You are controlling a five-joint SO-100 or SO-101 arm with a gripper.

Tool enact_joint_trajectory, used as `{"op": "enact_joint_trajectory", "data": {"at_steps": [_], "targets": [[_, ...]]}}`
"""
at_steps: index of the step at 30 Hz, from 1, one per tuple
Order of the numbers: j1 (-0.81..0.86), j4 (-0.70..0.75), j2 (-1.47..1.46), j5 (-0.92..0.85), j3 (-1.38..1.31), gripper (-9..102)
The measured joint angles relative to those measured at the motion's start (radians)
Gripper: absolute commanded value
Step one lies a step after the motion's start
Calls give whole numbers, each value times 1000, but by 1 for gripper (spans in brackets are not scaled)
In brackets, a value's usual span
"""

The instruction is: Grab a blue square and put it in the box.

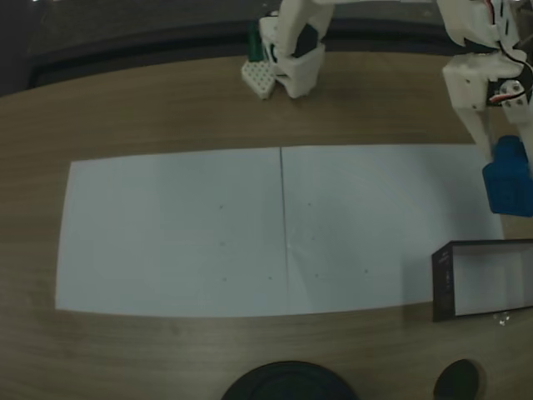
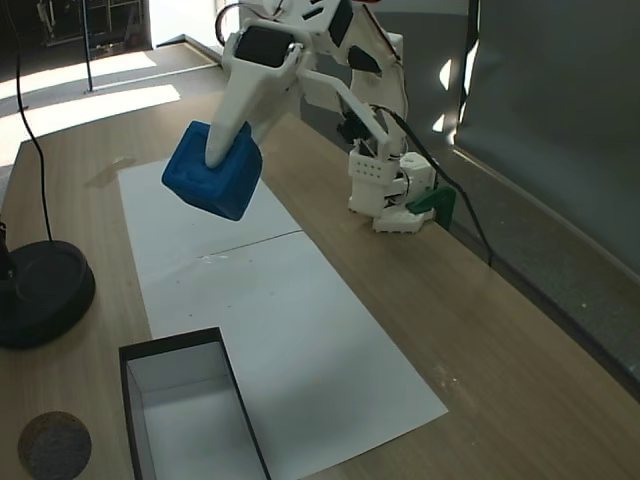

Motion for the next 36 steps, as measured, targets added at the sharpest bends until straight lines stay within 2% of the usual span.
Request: {"op": "enact_joint_trajectory", "data": {"at_steps": [6,18,20,23,25,30,34,36], "targets": [[3,-132,-187,38,-2,7],[-8,-132,-445,80,-115,8],[-9,-112,-462,80,-146,14],[-9,-67,-463,97,-189,29],[-9,-31,-463,114,-213,32],[-9,123,-463,117,-336,19],[-5,298,-463,123,-522,-1],[21,324,-443,124,-586,1]]}}
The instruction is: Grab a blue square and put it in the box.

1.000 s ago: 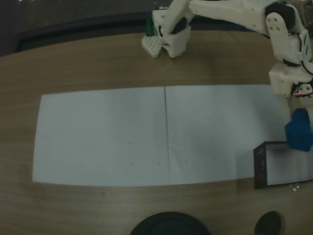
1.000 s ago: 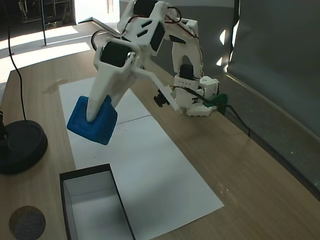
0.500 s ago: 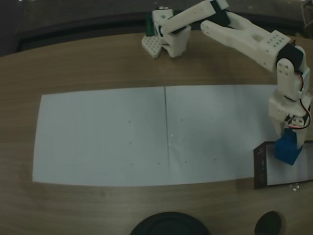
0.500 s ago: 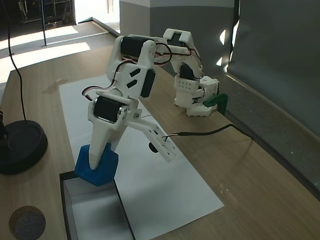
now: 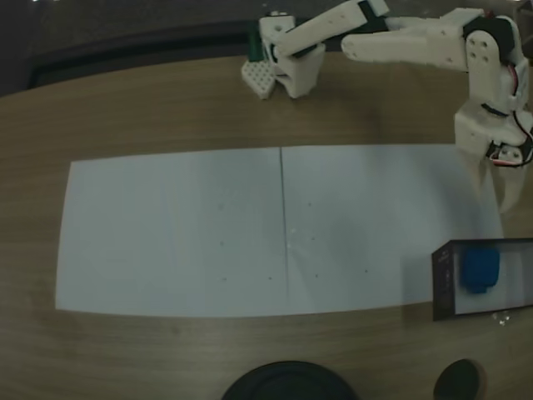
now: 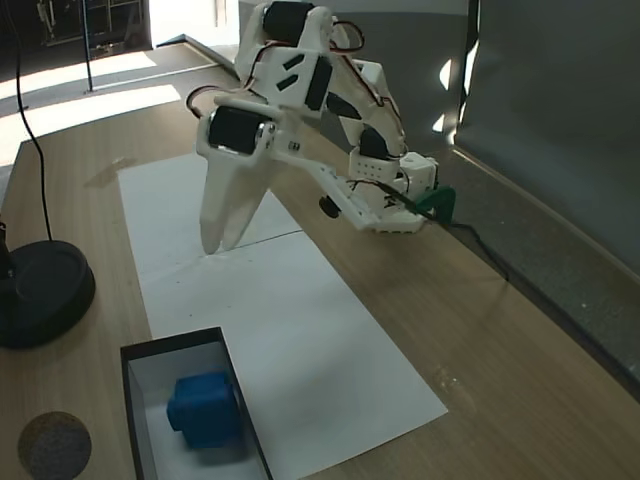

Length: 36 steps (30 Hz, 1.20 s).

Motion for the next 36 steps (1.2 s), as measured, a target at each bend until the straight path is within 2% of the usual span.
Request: {"op": "enact_joint_trajectory", "data": {"at_steps": [4,7,16,21,25,36], "targets": [[104,6,172,31,15,0],[187,6,391,46,164,0],[291,-26,1227,46,1040,0],[360,-149,1686,20,1506,0],[439,-255,1942,9,1790,0],[615,-555,2206,-54,2281,0]]}}
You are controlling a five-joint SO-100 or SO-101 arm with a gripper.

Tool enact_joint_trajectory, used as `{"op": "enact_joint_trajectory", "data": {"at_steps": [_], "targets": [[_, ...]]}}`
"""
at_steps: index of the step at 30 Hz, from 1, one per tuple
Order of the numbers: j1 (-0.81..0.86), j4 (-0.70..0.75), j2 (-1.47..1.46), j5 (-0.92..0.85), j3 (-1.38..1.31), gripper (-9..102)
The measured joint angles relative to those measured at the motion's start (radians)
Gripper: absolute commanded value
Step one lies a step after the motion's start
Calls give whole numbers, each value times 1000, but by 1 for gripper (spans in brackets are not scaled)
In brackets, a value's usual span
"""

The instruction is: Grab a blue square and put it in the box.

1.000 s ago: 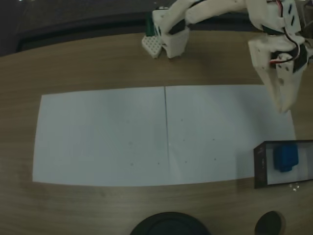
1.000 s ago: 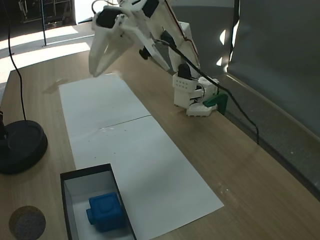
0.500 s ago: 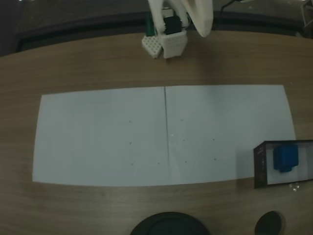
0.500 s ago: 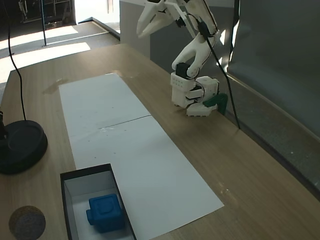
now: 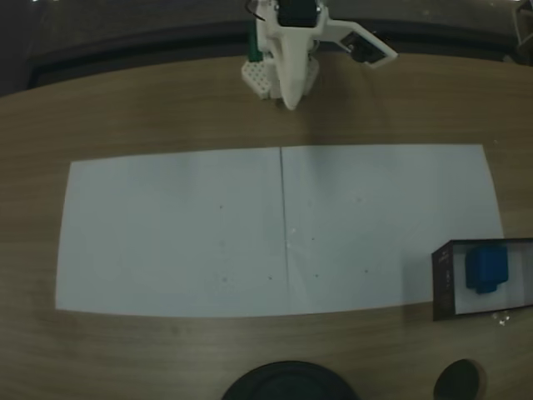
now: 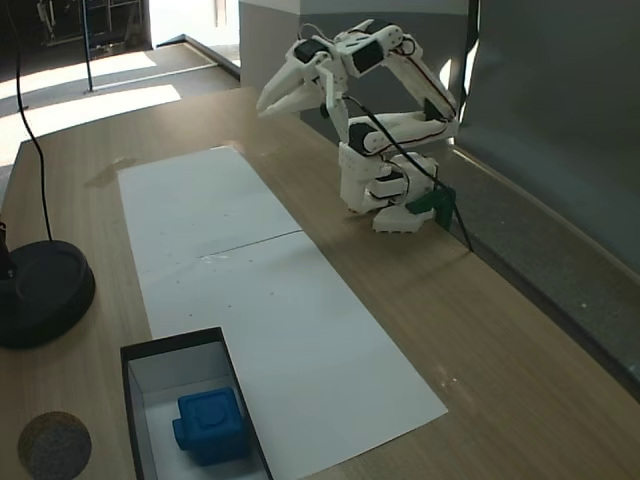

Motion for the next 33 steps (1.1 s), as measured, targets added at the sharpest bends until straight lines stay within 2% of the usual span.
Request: {"op": "enact_joint_trajectory", "data": {"at_steps": [9,16,21,24,30,33], "targets": [[21,-193,179,0,394,0],[20,-202,259,12,627,0],[12,-202,259,135,693,0],[6,-152,259,160,701,0],[-104,86,259,161,661,0],[-106,100,259,167,655,0]]}}
